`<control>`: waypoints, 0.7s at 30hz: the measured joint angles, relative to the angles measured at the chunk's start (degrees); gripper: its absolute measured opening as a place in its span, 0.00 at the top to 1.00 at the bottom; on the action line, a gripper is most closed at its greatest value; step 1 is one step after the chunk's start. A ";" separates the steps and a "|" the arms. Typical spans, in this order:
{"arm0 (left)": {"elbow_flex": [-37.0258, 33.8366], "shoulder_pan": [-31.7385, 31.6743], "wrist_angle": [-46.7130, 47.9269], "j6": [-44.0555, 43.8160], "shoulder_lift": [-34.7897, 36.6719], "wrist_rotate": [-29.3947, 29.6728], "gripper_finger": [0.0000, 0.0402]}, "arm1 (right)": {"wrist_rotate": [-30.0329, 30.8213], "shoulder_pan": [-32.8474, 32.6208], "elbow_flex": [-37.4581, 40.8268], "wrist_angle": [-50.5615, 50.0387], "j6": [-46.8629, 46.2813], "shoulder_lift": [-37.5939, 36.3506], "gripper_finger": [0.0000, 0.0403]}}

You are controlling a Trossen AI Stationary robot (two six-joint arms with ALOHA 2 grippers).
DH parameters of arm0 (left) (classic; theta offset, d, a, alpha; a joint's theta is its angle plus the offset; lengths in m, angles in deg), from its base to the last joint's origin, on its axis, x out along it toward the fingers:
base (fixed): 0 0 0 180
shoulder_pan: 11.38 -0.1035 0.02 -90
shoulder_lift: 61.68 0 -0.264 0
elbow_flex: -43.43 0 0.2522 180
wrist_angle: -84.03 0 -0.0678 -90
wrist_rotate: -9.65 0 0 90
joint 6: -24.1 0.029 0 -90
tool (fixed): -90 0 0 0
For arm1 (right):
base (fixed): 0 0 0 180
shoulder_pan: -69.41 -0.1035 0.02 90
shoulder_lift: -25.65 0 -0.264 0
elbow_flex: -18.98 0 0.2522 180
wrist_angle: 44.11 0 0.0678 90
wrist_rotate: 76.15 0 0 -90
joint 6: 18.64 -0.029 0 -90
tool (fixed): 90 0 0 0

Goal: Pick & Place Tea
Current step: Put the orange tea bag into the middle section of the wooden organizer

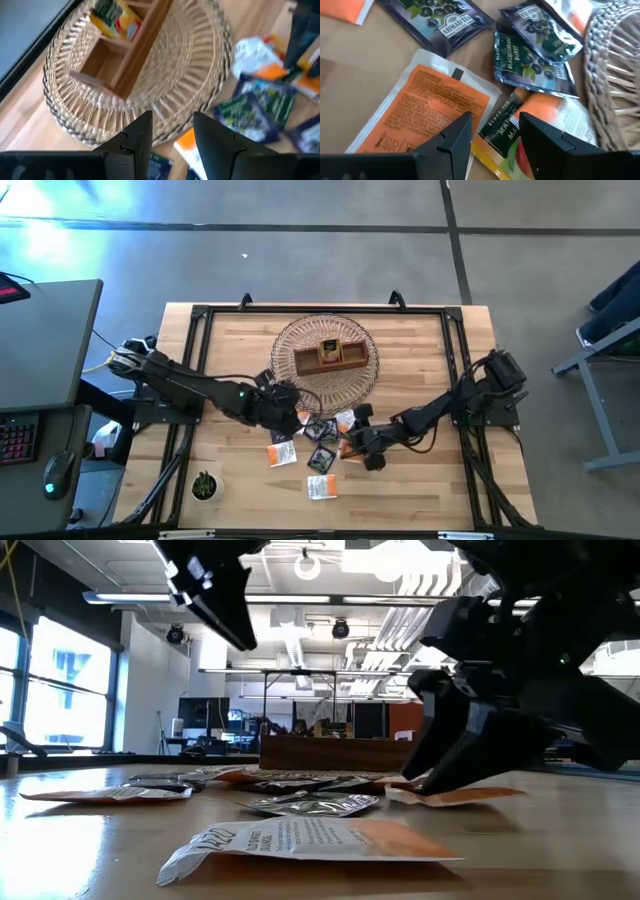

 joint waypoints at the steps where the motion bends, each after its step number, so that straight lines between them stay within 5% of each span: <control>1: -0.05 0.42 0.23 -0.08 0.21 0.17 0.65 | -1.11 0.46 0.29 0.00 -0.69 0.00 0.60; 6: 0.02 1.12 0.27 -0.18 0.77 1.49 0.65 | -2.89 2.61 3.13 0.97 -7.66 0.16 0.60; 13: 0.03 1.06 0.42 -0.20 1.15 1.60 0.65 | -0.03 2.91 5.79 3.48 -4.64 0.15 0.61; 21: 0.06 1.04 0.39 -0.20 1.14 1.69 0.65 | -0.71 3.27 6.60 3.04 -10.13 0.15 0.82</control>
